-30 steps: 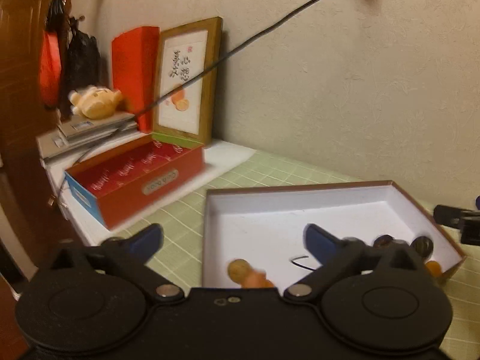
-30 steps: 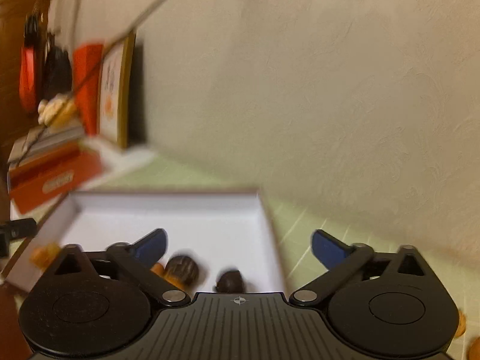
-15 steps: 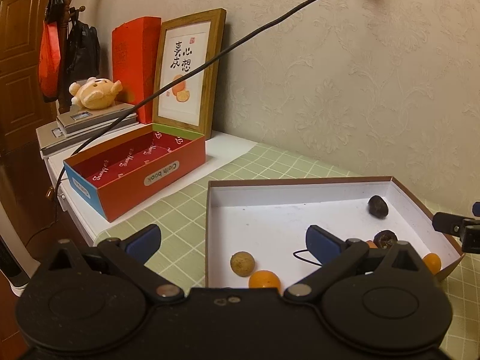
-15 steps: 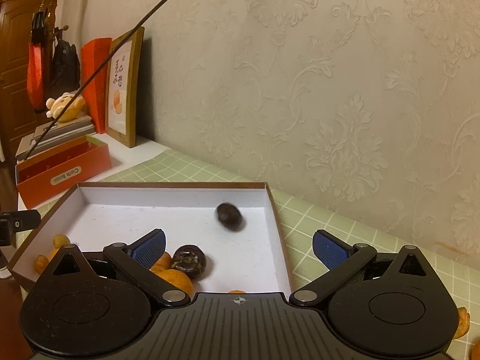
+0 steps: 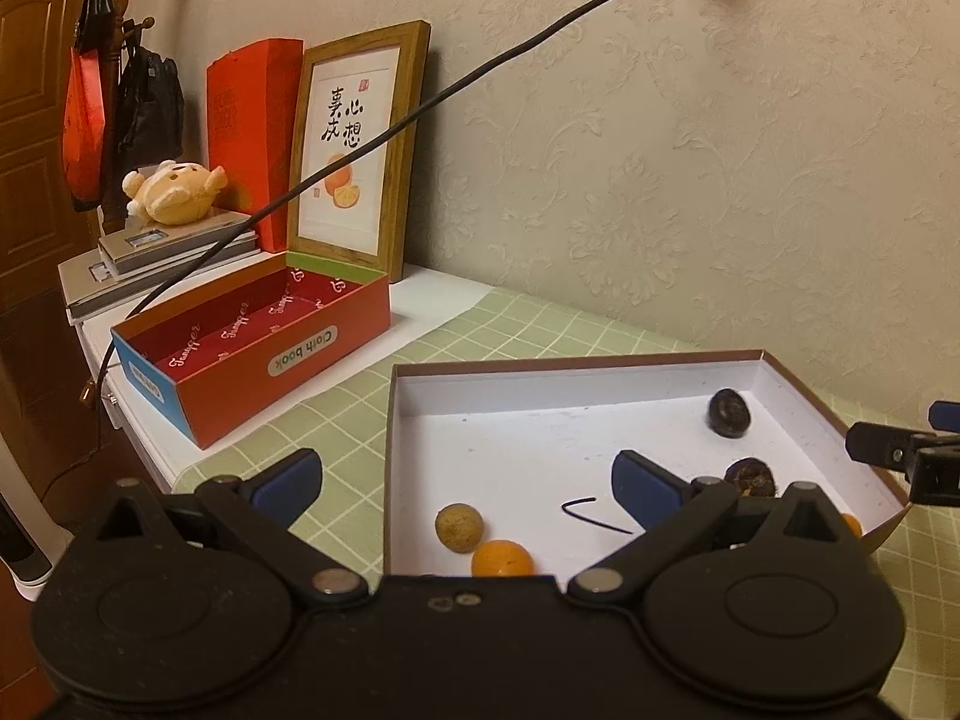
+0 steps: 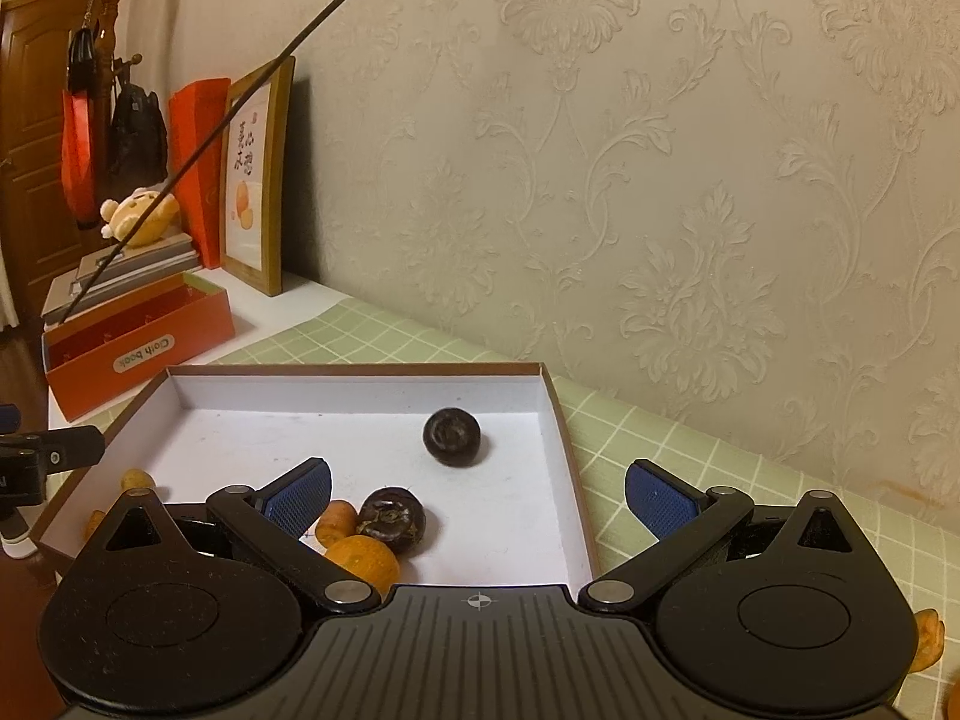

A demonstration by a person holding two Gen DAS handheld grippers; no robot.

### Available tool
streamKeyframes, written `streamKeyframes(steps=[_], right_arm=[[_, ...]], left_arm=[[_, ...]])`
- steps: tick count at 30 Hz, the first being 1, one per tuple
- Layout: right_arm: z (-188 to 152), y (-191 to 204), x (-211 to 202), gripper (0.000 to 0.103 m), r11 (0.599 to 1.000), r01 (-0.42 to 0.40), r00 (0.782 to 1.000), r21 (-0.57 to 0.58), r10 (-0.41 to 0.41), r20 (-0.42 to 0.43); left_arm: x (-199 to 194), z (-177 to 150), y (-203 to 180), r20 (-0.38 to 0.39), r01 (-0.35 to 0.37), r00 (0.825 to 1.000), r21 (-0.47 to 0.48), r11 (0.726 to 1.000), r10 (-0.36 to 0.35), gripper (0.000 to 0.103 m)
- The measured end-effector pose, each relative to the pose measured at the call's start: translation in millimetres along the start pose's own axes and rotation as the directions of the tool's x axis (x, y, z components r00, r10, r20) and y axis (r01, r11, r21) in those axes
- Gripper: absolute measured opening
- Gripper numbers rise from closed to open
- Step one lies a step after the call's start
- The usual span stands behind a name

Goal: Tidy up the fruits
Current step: 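Swing both open tools away from the box toward the fruits by the thermos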

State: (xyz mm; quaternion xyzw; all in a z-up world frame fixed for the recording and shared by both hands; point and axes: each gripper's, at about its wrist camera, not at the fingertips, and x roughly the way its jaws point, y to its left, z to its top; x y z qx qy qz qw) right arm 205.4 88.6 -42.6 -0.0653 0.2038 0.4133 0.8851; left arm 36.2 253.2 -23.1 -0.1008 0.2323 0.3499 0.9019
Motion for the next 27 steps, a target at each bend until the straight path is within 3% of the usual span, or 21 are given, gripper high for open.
streamKeyframes(steps=[6, 13, 27], right_arm=[[-2, -18, -23, 0.103, 0.999, 0.027, 1.000, 0.030, -0.028, 0.008], [-10, -68, -66, 0.103, 0.990, 0.111, 0.994, 0.083, -0.113, 0.013], [-52, -167, -152, 0.103, 0.936, 0.321, 0.947, 0.146, -0.322, -0.020]], left_arm=[[-10, 5, -15, 0.026, 0.062, 0.998, -0.005, 0.998, -0.062, 0.097], [-20, 5, -67, 0.024, 0.166, 0.986, 0.060, 0.984, -0.168, 0.097], [-31, -19, -186, -0.032, 0.357, 0.934, 0.158, 0.921, -0.356, 0.097]])
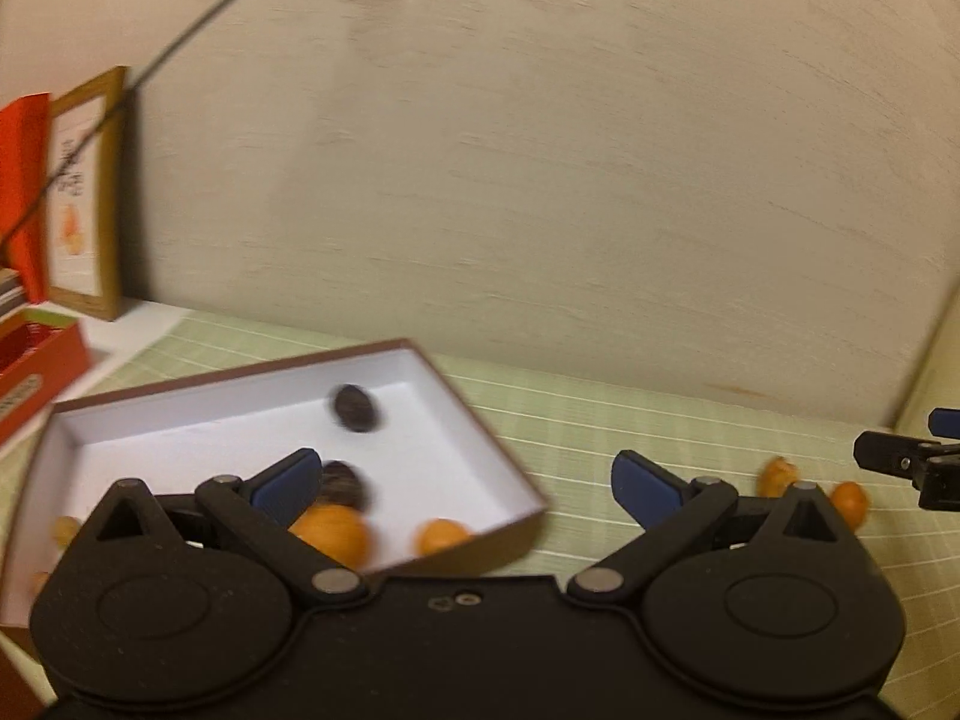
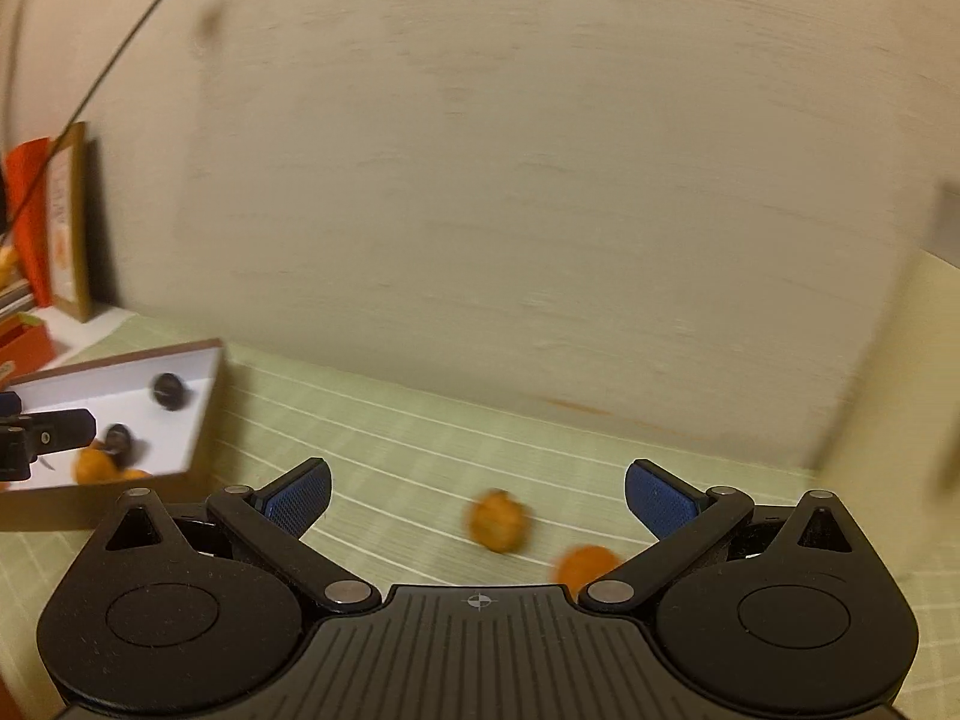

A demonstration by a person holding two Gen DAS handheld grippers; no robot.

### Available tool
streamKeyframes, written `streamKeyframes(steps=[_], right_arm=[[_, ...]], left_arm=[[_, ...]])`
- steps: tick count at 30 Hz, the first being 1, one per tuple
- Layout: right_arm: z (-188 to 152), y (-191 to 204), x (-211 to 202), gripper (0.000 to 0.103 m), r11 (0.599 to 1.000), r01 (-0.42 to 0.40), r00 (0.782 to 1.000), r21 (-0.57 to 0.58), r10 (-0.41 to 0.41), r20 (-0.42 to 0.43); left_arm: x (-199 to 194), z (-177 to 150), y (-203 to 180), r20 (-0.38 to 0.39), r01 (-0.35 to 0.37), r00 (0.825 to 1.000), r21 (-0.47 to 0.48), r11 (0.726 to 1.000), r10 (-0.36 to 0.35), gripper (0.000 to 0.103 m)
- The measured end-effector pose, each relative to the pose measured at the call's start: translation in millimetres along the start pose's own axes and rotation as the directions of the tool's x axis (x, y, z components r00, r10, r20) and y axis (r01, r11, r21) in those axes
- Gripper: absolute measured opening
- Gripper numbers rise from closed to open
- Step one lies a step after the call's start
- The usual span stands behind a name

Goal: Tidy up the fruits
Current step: 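Swing both open tools away from the box toward the fruits by the thermos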

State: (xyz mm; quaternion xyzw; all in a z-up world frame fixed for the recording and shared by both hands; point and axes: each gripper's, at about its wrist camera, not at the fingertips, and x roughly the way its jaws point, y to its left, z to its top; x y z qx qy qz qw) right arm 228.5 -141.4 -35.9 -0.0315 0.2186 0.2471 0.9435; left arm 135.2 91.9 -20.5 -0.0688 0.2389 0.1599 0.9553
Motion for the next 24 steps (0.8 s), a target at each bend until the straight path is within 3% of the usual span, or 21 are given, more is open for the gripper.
streamKeyframes(steps=[13, 19, 24], right_arm=[[-35, -102, -44, 0.103, 0.974, 0.199, 0.979, 0.109, -0.194, -0.060], [-46, -136, -55, 0.103, 0.955, 0.250, 0.967, 0.158, -0.240, -0.082], [-57, -162, -63, 0.103, 0.938, 0.294, 0.955, 0.183, -0.278, -0.108]], left_arm=[[24, -17, -107, -0.061, 0.170, 0.985, 0.115, 0.979, -0.164, 0.083], [44, -30, -161, -0.112, 0.251, 0.965, 0.135, 0.958, -0.237, 0.066], [56, -37, -202, -0.137, 0.306, 0.949, 0.162, 0.938, -0.285, 0.060]])
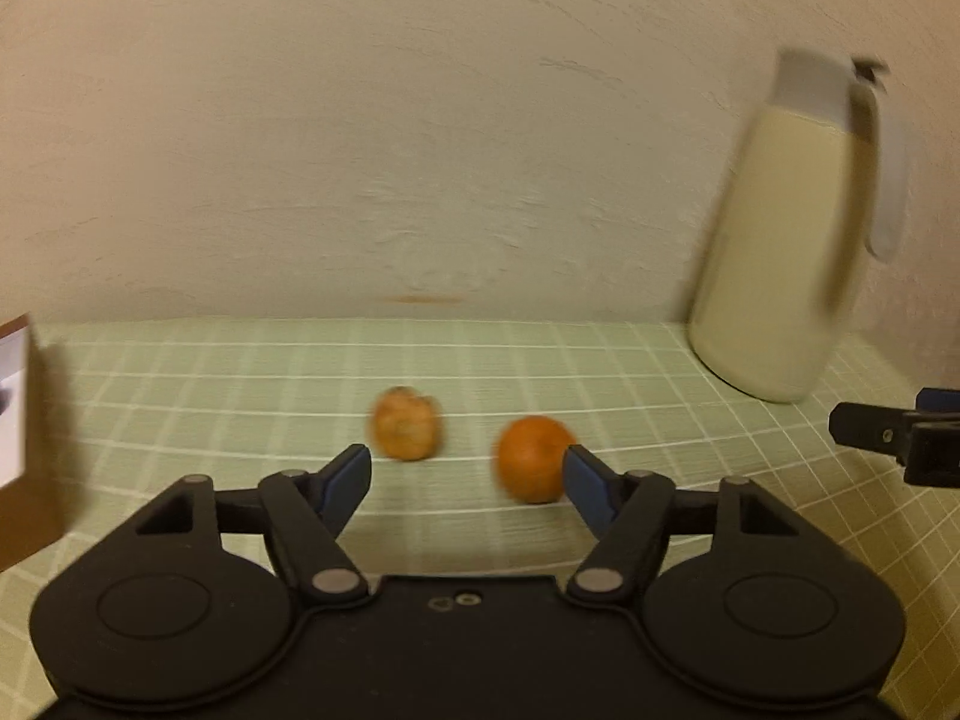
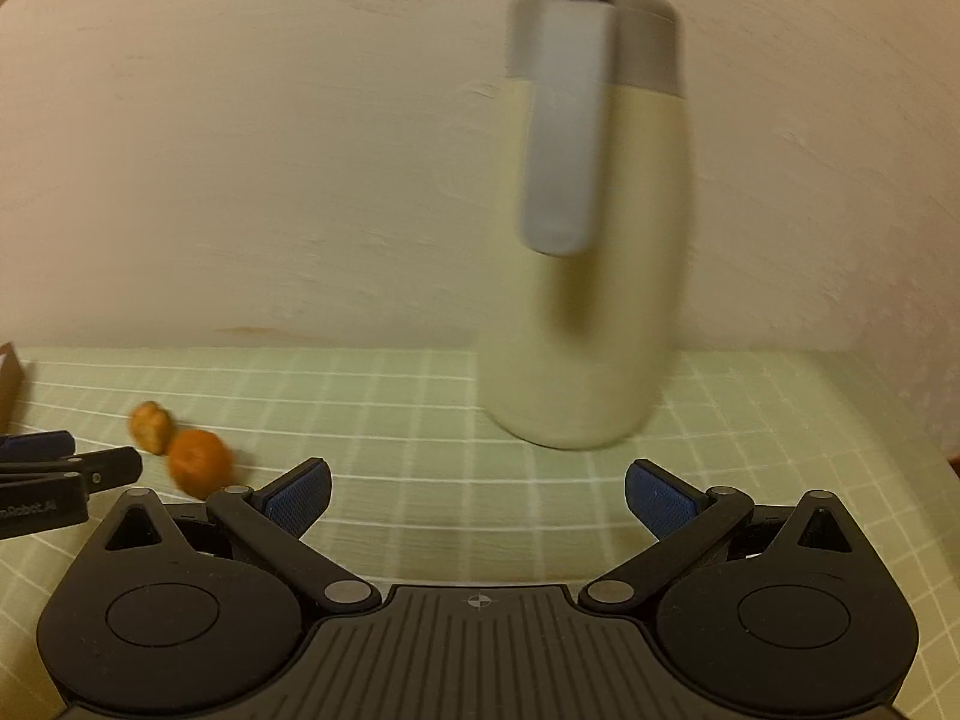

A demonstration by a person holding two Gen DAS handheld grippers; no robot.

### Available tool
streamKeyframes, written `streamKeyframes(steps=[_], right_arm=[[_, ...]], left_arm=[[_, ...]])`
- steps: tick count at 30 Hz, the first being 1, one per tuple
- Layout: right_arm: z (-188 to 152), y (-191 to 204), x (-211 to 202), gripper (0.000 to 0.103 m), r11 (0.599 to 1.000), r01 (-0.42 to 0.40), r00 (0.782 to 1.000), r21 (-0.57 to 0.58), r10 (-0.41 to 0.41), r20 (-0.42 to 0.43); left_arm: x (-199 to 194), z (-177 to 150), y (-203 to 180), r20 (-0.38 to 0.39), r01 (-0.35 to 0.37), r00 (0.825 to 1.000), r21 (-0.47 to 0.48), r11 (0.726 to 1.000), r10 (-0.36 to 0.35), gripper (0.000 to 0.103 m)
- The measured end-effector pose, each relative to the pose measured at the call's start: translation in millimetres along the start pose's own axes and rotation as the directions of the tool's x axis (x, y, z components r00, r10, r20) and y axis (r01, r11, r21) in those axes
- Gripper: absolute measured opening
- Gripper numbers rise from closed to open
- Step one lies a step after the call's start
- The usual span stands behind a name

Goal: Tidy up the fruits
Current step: 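Swing both open tools away from the box toward the fruits by the thermos, then close the left tool on the tangerine and lift it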

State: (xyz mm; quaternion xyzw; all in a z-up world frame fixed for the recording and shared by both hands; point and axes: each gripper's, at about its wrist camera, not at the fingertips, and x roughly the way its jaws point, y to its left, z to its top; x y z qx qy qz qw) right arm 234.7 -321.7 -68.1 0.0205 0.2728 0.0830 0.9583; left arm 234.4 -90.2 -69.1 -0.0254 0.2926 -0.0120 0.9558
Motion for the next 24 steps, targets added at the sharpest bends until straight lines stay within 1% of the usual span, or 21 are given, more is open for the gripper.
streamKeyframes(steps=[1, 5, 10, 15, 16, 17, 18, 21, 24], right_arm=[[0, -6, 1, 0.103, 1.000, 0.008, 1.000, 0.010, -0.008, -0.005], [0, -20, 7, 0.103, 0.999, 0.027, 1.000, 0.033, -0.026, -0.017], [-1, -31, 10, 0.103, 0.998, 0.041, 0.999, 0.050, -0.040, -0.025], [-2, -40, 16, 0.103, 0.995, 0.058, 0.998, 0.077, -0.055, -0.041], [-2, -39, 16, 0.103, 0.995, 0.059, 0.998, 0.079, -0.055, -0.042], [-3, -39, 15, 0.103, 0.995, 0.062, 0.997, 0.078, -0.058, -0.046], [-3, -40, 16, 0.103, 0.995, 0.063, 0.997, 0.075, -0.059, -0.047], [-3, -37, 16, 0.103, 0.995, 0.060, 0.997, 0.080, -0.056, -0.049], [-1, -31, 25, 0.103, 0.995, 0.034, 0.998, 0.093, -0.029, -0.052]], left_arm=[[5, -1, -6, -0.005, 0.009, 1.000, 0.005, 1.000, -0.009, 0.057], [22, -4, -20, -0.027, 0.010, 1.000, 0.010, 1.000, -0.009, 0.052], [32, -3, -25, -0.020, -0.019, 1.000, -0.014, 1.000, 0.019, 0.051], [42, -1, -28, -0.032, -0.020, 0.999, -0.013, 1.000, 0.020, 0.048], [44, -2, -29, -0.033, -0.021, 0.999, -0.010, 1.000, 0.020, 0.046], [45, -1, -28, -0.035, -0.021, 0.999, -0.003, 1.000, 0.021, 0.040], [47, -2, -28, -0.037, -0.026, 0.999, 0.006, 1.000, 0.026, 0.033], [42, -4, -23, -0.031, -0.016, 0.999, 0.004, 1.000, 0.016, 0.032], [29, -6, -15, -0.027, -0.013, 1.000, -0.005, 1.000, 0.013, 0.032]])
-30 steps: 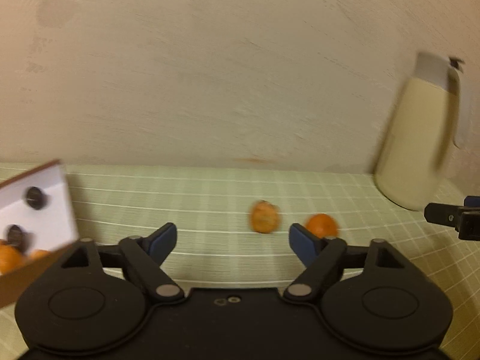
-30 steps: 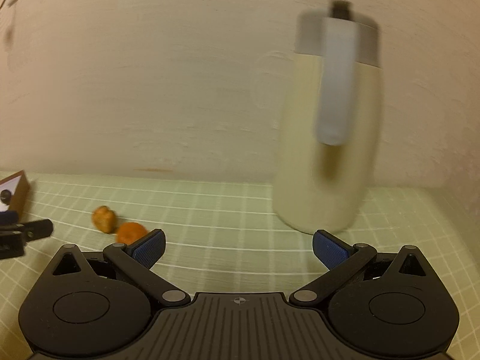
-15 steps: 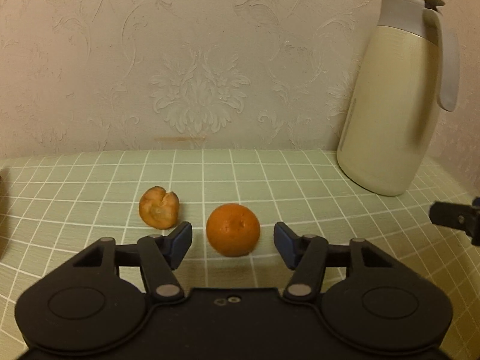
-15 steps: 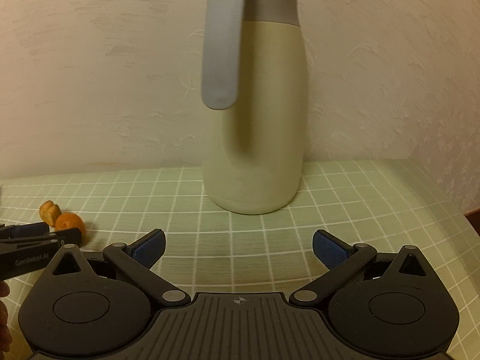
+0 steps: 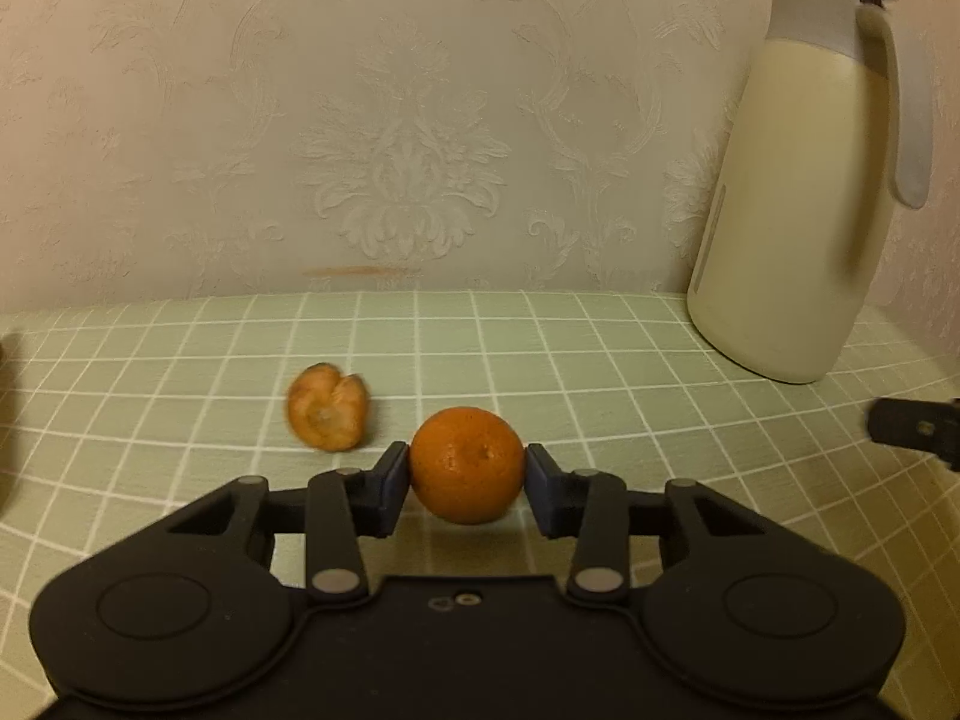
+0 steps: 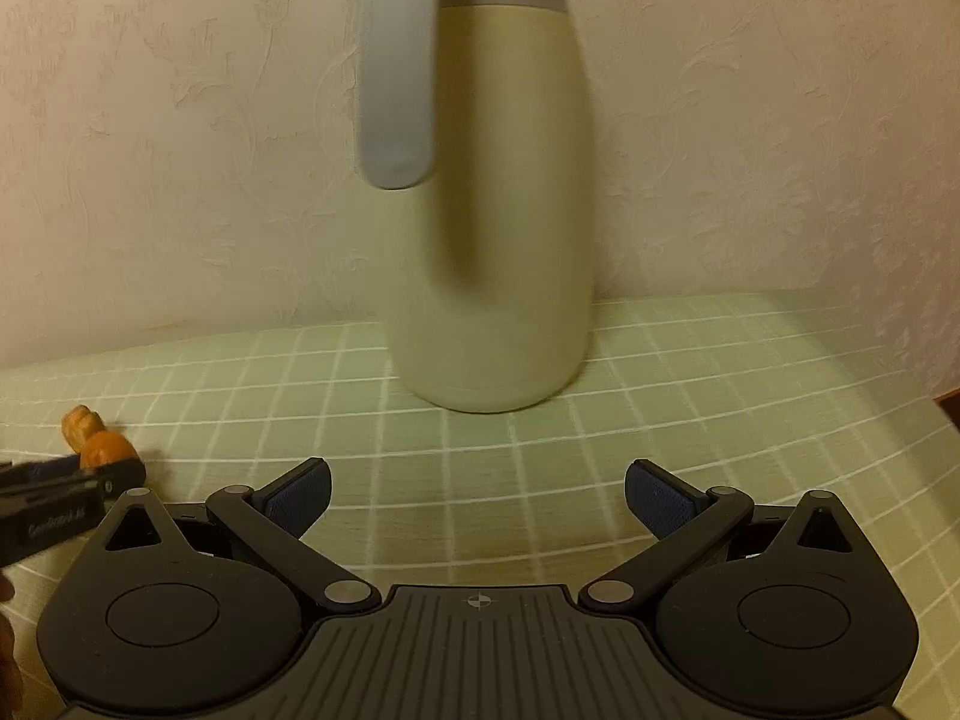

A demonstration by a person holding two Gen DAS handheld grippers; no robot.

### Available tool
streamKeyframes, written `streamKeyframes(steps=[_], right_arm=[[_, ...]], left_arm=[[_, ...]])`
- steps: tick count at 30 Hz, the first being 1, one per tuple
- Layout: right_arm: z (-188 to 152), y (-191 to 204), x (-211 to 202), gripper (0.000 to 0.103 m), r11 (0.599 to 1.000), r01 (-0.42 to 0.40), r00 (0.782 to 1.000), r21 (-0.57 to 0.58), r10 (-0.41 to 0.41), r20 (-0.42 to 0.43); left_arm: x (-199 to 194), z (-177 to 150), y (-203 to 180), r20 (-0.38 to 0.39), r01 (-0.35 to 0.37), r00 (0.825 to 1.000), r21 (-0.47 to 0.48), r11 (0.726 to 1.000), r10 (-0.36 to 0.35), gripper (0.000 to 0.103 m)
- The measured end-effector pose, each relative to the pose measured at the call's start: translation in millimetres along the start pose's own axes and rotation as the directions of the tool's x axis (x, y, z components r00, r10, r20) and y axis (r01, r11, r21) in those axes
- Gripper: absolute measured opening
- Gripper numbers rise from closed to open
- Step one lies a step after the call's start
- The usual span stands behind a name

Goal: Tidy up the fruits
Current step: 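Close the left tool on the tangerine and lift it, then close the right tool on the wrinkled tan fruit while the left tool holds the tangerine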

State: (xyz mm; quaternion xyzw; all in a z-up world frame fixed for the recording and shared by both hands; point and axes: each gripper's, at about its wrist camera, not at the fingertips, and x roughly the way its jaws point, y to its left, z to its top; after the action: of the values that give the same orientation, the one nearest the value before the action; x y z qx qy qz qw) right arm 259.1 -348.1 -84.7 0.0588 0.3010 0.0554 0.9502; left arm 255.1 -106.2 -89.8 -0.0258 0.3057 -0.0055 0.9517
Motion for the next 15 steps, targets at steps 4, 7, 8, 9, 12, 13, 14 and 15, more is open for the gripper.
streamKeyframes(steps=[4, 7, 8, 9, 12, 13, 14, 15], right_arm=[[7, 27, 8, 0.103, 0.998, -0.057, 0.998, -0.020, 0.057, 0.005], [12, 52, 12, 0.103, 0.993, -0.113, 0.993, -0.034, 0.114, 0.015], [12, 60, 13, 0.103, 0.991, -0.133, 0.991, -0.032, 0.133, 0.014], [14, 68, 15, 0.103, 0.988, -0.153, 0.988, -0.032, 0.153, 0.016], [14, 99, 22, 0.103, 0.977, -0.205, 0.978, -0.055, 0.206, 0.011], [14, 110, 24, 0.103, 0.972, -0.221, 0.975, -0.075, 0.223, 0.015], [14, 120, 25, 0.103, 0.969, -0.227, 0.973, -0.098, 0.230, 0.023], [12, 131, 25, 0.103, 0.966, -0.226, 0.972, -0.128, 0.232, 0.033]], left_arm=[[-25, 4, 18, 0.031, -0.013, 0.999, 0.005, 1.000, 0.013, 0.032], [-40, 4, 43, 0.036, -0.044, 0.998, -0.019, 0.999, 0.045, 0.032], [-44, 4, 53, 0.031, -0.052, 0.998, -0.037, 0.998, 0.053, 0.032], [-48, 3, 63, 0.024, -0.058, 0.998, -0.056, 0.997, 0.060, 0.032], [-61, 0, 87, 0.016, -0.081, 0.996, -0.091, 0.993, 0.083, 0.032], [-65, -1, 94, 0.013, -0.085, 0.996, -0.101, 0.991, 0.087, 0.032], [-69, -2, 101, 0.009, -0.087, 0.996, -0.111, 0.990, 0.089, 0.032], [-73, -3, 108, 0.007, -0.090, 0.996, -0.118, 0.989, 0.092, 0.032]])
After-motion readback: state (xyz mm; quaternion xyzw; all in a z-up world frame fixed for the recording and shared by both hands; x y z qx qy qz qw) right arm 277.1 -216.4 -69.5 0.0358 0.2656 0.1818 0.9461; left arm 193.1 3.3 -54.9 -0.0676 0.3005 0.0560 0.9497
